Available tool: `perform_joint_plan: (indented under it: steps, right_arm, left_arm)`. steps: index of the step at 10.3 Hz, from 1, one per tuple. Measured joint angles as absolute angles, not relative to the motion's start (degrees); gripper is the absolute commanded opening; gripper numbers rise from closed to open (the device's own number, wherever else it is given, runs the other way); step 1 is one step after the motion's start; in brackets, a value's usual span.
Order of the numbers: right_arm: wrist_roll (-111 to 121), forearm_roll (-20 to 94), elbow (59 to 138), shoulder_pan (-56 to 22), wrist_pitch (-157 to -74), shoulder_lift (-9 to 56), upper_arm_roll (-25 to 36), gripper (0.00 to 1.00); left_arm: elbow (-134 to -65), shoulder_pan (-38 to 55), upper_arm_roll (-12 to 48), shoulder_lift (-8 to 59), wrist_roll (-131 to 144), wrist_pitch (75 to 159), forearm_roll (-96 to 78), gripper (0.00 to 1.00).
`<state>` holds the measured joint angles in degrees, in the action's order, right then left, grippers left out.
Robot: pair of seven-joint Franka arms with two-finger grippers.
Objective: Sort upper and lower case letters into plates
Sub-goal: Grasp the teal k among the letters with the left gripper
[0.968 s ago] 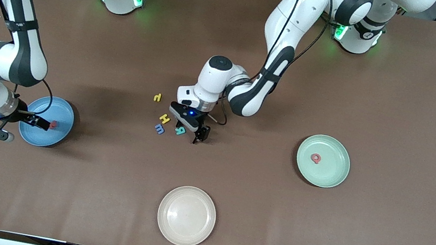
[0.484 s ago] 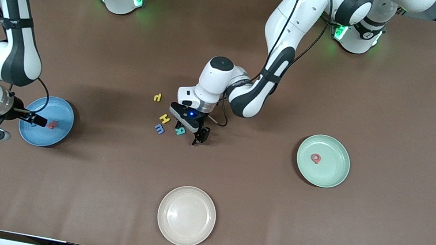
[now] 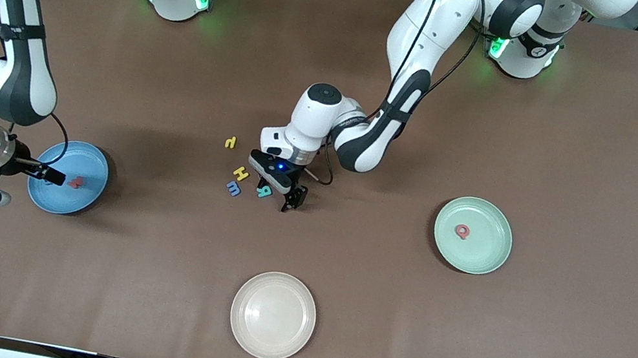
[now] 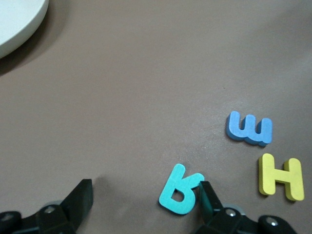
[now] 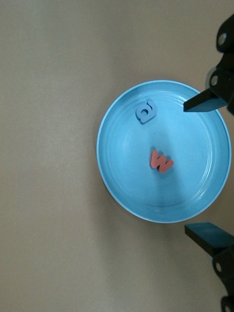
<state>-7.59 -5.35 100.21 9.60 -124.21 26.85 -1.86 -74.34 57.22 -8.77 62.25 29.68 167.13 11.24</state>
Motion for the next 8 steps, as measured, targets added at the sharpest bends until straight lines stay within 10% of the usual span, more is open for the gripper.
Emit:
perform_joint_plan:
  steps: [8]
  right_arm:
    - [-7.59, -5.36, 100.01, 9.62, -124.16, 26.86, -1.83, 1.0]
  left_arm:
    - [-73.78, 57.73, -9.52, 62.25, 27.15, 167.63, 11.47, 0.57]
